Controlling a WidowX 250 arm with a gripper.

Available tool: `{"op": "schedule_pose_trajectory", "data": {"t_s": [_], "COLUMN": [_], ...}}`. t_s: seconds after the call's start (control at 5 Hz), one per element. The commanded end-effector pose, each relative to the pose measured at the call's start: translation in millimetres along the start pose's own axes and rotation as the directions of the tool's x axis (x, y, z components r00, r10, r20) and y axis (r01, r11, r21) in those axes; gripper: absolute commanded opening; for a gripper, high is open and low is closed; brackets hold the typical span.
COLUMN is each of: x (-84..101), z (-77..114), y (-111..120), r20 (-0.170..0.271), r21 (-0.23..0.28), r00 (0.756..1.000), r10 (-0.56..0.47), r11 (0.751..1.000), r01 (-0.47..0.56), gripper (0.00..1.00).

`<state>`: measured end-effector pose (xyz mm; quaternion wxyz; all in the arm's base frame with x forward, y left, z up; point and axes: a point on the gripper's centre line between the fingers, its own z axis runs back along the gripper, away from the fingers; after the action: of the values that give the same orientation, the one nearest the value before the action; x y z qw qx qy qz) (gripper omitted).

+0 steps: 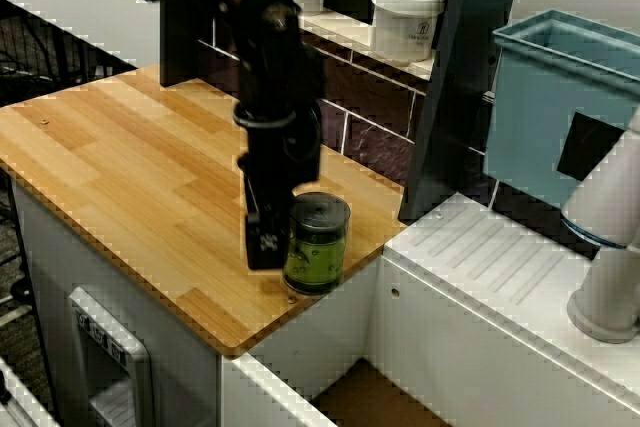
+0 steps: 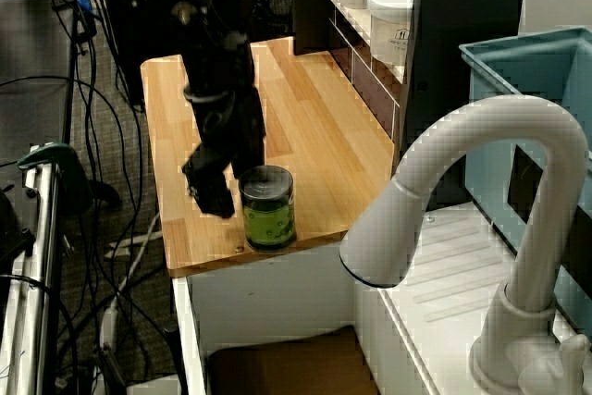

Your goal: Push into sink

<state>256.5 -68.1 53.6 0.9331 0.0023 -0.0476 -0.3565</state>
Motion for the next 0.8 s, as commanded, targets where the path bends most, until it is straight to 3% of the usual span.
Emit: {"op": "schedule_pose_trajectory", "data": {"t_s": [0.0, 0.2, 0.4, 0.6], "x": [-42.8, -54.8, -46.4, -28.8], "z": [41.8, 40.0, 27.2, 20.0], "y": [45, 65, 86, 97], "r20": [0.081, 0.090, 0.106, 0.143], "r21": [0.048, 0.080, 0.204, 0.288], "r00": [0.992, 0.975, 0.926, 0.863], "r10": [0.099, 0.202, 0.362, 0.485], "r11": [0.994, 0.974, 0.903, 0.814], "r01": [-0.103, -0.210, -0.377, -0.505], "gripper": [1.00, 1.00, 1.00, 1.00]}}
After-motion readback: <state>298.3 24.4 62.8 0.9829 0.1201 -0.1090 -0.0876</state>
